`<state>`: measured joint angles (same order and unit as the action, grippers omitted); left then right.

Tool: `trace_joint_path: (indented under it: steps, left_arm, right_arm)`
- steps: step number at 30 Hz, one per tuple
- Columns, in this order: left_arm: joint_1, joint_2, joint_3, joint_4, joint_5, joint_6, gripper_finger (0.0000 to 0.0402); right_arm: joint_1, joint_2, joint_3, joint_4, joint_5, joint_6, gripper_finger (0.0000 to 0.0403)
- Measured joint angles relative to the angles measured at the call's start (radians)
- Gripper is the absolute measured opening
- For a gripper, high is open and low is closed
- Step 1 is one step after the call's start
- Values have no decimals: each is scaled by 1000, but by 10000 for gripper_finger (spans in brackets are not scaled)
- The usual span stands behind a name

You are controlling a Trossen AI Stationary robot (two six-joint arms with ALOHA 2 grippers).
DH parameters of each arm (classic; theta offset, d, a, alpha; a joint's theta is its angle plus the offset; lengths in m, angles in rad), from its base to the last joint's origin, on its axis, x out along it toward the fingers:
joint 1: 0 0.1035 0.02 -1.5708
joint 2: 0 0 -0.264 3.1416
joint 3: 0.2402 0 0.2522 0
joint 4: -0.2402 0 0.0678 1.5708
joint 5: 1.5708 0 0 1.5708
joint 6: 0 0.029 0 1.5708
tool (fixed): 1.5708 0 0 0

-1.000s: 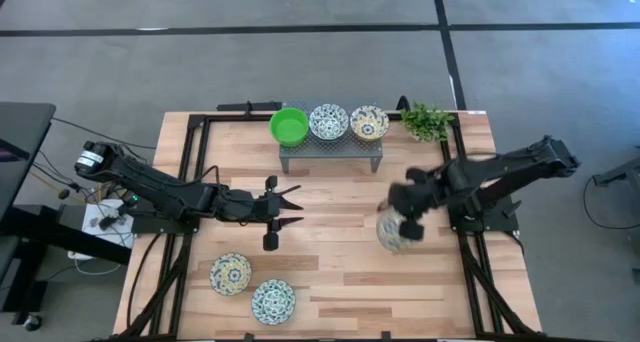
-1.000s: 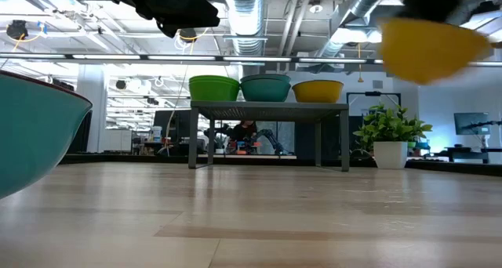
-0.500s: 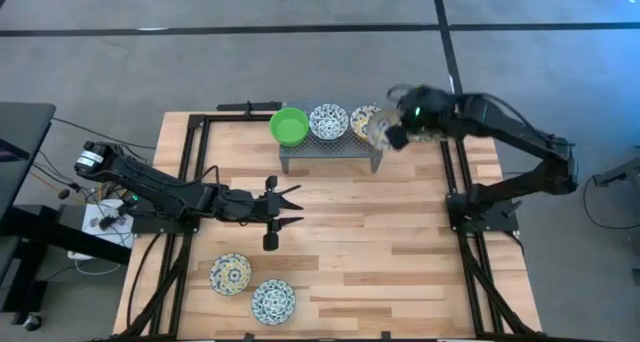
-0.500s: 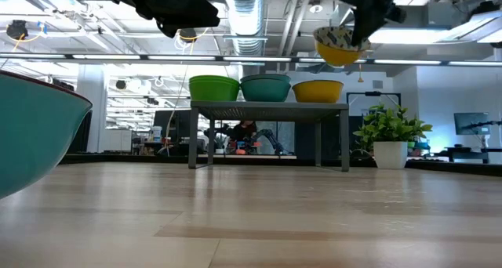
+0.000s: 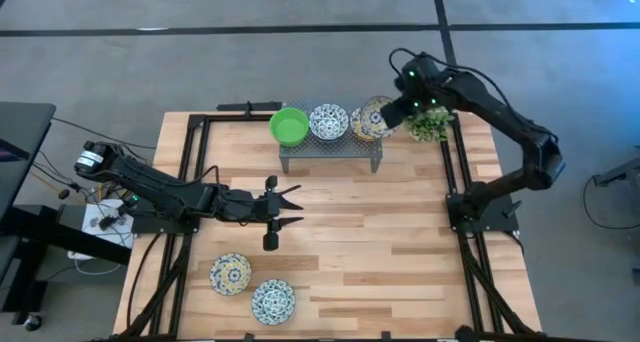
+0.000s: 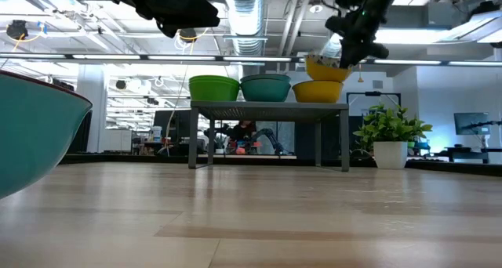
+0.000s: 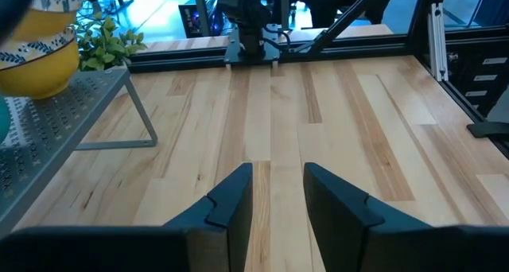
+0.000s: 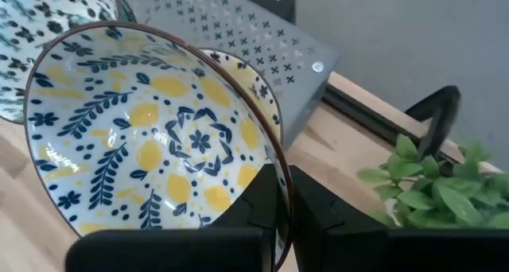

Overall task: Pick & Place Mini bowls
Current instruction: Stack the right yellow patterned bowl on top of the yellow patterned bowl on the shelf

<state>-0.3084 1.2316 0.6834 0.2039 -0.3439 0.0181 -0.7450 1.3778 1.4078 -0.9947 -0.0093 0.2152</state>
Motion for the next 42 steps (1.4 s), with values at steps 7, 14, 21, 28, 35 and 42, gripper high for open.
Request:
trace_joint_path:
  steps: [7, 14, 21, 28, 35, 42]
  left_arm:
    - [0, 0, 0, 0, 0, 0, 115]
    - [0, 0, 0, 0, 0, 0, 115]
    - [0, 0, 0, 0, 0, 0, 115]
    - [0, 0, 0, 0, 0, 0, 115]
    - [0, 0, 0, 0, 0, 0, 115]
    - [1, 0, 0, 0, 0, 0, 115]
  right_arm:
    - [-49, 71, 1, 11, -50, -45, 12]
    - [-64, 121, 46, 10, -58, -120, 14]
    - [-63, 183, 92, -28, -140, -121, 28]
    - [-63, 240, 125, -61, -147, -120, 37]
    - [-59, 246, 178, -87, -150, -120, 53]
    - [-54, 245, 207, -110, -149, -134, 64]
